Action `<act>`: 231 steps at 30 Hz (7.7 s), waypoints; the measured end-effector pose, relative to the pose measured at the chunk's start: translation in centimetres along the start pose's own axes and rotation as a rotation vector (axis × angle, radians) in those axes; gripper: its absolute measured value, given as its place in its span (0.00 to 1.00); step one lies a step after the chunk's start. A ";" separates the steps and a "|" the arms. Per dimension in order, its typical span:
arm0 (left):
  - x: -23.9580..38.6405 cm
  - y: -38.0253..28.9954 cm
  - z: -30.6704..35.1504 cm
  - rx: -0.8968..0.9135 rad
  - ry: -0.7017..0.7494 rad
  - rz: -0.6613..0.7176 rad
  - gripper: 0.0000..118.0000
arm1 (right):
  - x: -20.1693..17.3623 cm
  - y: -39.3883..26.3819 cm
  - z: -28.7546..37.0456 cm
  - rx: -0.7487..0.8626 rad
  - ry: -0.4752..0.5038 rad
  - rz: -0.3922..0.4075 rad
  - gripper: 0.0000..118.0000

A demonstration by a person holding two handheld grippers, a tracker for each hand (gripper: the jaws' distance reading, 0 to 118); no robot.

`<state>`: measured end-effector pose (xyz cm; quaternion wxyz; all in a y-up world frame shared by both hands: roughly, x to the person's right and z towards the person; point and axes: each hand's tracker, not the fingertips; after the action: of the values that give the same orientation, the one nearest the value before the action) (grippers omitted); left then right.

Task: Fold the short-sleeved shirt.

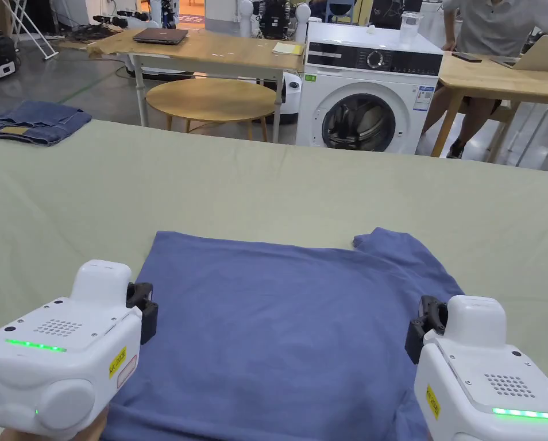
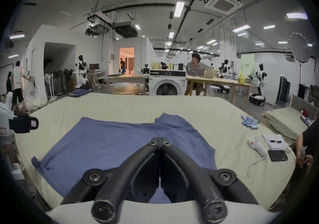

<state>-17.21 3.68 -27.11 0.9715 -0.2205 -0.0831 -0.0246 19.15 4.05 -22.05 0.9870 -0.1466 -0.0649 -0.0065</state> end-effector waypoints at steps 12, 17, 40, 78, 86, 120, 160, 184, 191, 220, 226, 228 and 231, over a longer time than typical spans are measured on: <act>-8.8 -3.7 -0.7 -0.447 -0.006 0.153 0.00 | 0.8 -2.0 -0.9 -0.104 0.001 0.011 0.00; -10.7 -6.1 -2.1 -0.606 -0.016 0.261 0.41 | 1.3 -2.9 -1.2 -0.144 0.001 0.005 0.00; -7.2 -8.6 -2.4 -0.658 0.026 0.081 0.04 | 12.4 -4.1 1.5 -0.617 -0.031 0.061 0.52; -9.9 3.3 -15.4 -0.441 -0.049 0.159 0.03 | 12.5 1.8 -16.1 -0.534 -0.002 -0.010 0.04; -9.8 2.1 -19.8 -0.541 -0.038 0.142 0.03 | 11.9 -0.3 -20.1 -0.600 -0.017 0.030 0.06; -7.2 1.2 -7.7 -0.274 -0.012 0.153 0.00 | 0.6 1.4 -7.3 -0.095 0.053 -0.047 0.00; -8.8 -1.6 -10.1 -0.579 -0.088 0.151 0.01 | 13.9 -1.8 -13.2 -0.606 -0.021 0.028 0.55; -9.3 1.6 -6.0 -0.470 -0.100 0.137 0.01 | 13.0 0.9 -8.2 -0.593 0.053 0.024 0.04; -10.8 -1.3 -1.9 -0.511 -0.093 0.138 0.01 | 11.3 -0.4 -1.8 -0.667 0.050 0.066 0.04; -5.8 -0.5 0.3 -0.130 -0.028 0.107 0.33 | 5.0 0.6 0.1 -0.182 -0.047 0.030 0.52; -2.6 0.7 0.1 0.057 0.005 0.016 0.12 | -0.4 1.3 -0.8 0.006 -0.001 0.040 0.06; -1.8 0.9 0.0 0.085 0.044 -0.016 0.00 | -1.6 1.4 -1.2 0.027 0.014 0.028 0.00; -1.9 1.4 -0.8 0.086 0.022 0.010 0.00 | -2.7 1.2 -2.1 0.045 0.028 0.000 0.00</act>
<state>-18.84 4.65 -28.71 0.9811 -0.1787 -0.0721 -0.0185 16.80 4.58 -24.77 0.9909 -0.1242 -0.0510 -0.0073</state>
